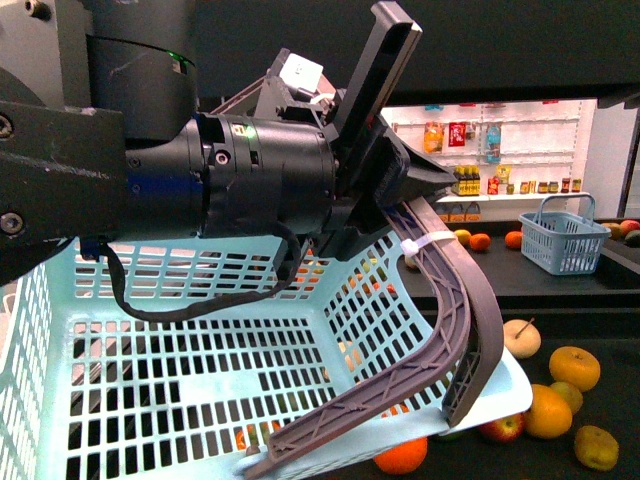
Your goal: Pick lemon from shelf
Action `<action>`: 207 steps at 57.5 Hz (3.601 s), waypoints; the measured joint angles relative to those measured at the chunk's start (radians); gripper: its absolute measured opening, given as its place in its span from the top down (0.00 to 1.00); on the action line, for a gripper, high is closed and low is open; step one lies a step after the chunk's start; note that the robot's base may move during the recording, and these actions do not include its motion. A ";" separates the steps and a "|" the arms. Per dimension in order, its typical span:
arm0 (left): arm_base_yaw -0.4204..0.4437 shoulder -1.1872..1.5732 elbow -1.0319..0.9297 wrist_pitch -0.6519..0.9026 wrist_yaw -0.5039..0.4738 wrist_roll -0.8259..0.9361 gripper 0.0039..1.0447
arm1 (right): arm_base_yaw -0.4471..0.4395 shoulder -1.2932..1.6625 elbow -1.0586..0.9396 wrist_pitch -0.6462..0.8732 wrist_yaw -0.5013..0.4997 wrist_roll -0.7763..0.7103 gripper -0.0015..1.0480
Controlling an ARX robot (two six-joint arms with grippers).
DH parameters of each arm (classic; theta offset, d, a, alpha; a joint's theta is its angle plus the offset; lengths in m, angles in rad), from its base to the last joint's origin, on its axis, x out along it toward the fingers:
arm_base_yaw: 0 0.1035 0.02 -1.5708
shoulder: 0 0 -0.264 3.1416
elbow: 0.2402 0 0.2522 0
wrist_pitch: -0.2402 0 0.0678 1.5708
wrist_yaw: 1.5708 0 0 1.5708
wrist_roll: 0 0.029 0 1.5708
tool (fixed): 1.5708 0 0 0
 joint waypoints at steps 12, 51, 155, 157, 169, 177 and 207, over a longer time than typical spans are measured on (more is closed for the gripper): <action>0.000 0.002 0.000 -0.003 -0.007 0.006 0.92 | -0.080 0.278 0.052 0.027 0.130 -0.067 0.02; 0.000 0.003 0.000 -0.003 -0.001 0.008 0.93 | -0.298 1.984 0.908 0.149 0.044 0.283 0.02; 0.000 0.003 0.000 -0.003 -0.004 0.008 0.93 | -0.038 2.868 2.122 -0.431 0.116 0.990 0.02; 0.000 0.003 0.000 -0.003 -0.004 0.008 0.93 | -0.038 2.877 2.134 -0.435 0.116 0.990 0.02; 0.000 0.003 0.000 -0.003 -0.004 0.008 0.93 | -0.030 2.925 2.188 -0.446 0.118 0.990 0.02; 0.000 0.003 0.000 -0.003 -0.003 0.008 0.93 | -0.028 2.949 2.217 -0.445 0.138 0.981 0.26; 0.000 0.003 0.000 -0.003 -0.004 0.008 0.93 | -0.081 2.707 1.849 -0.166 0.140 0.845 0.48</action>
